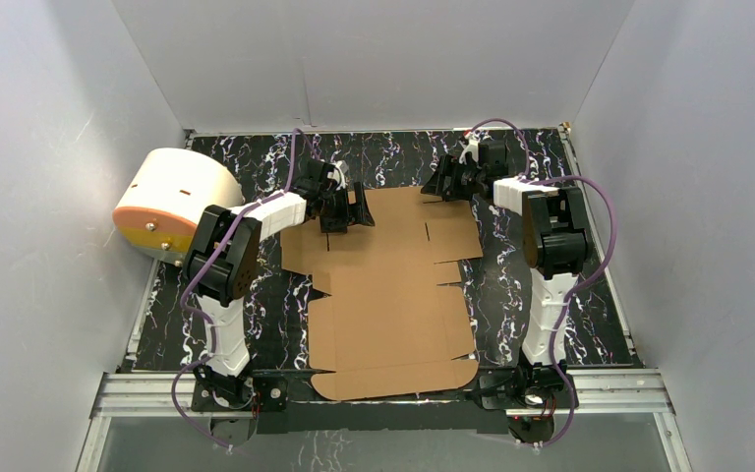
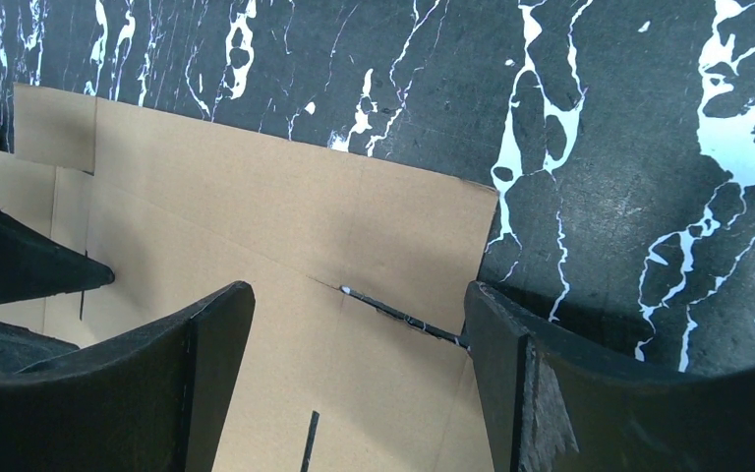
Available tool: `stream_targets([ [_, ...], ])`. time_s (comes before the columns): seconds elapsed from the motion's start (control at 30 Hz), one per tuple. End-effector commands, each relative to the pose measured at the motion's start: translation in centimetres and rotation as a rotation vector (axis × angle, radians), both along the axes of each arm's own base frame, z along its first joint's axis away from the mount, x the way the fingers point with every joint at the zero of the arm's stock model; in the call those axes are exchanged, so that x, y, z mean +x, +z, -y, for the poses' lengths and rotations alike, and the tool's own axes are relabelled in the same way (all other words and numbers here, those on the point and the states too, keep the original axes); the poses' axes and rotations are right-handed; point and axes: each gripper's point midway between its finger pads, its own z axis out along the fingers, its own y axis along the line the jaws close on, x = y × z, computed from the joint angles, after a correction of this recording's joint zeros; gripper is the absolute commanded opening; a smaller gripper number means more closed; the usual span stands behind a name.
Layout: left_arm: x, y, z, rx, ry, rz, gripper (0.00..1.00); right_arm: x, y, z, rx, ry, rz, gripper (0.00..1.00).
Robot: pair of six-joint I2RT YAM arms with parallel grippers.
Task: Fold the paper box
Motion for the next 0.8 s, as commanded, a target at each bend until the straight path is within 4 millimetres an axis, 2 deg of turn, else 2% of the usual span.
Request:
stream_targets([
  [0.0, -1.0, -1.6, 0.5, -0.008, -0.023, -0.06, 0.83, 0.4, 3.9, -0.7, 0.021, 0.014, 0.076, 0.88],
  [0.37, -1.2, -2.0, 0.7, -0.015, -0.027, -0.073, 0.82, -0.6, 6.2, -1.3, 0.028, 0.028, 0.114, 0.88],
  [0.53, -1.3, -2.0, 0.7, -0.016, -0.028, -0.074, 0.82, 0.4, 8.8, -1.8, 0.04, 0.035, 0.175, 0.88],
  [0.67, -1.3, -2.0, 0.7, -0.015, -0.029, -0.073, 0.82, 1.2, 9.9, -3.1, 0.047, 0.056, 0.206, 0.88],
  [0.77, -1.3, -2.0, 0.7, -0.016, -0.029, -0.073, 0.82, 1.2, 10.0, -4.9, 0.053, 0.087, 0.215, 0.88],
])
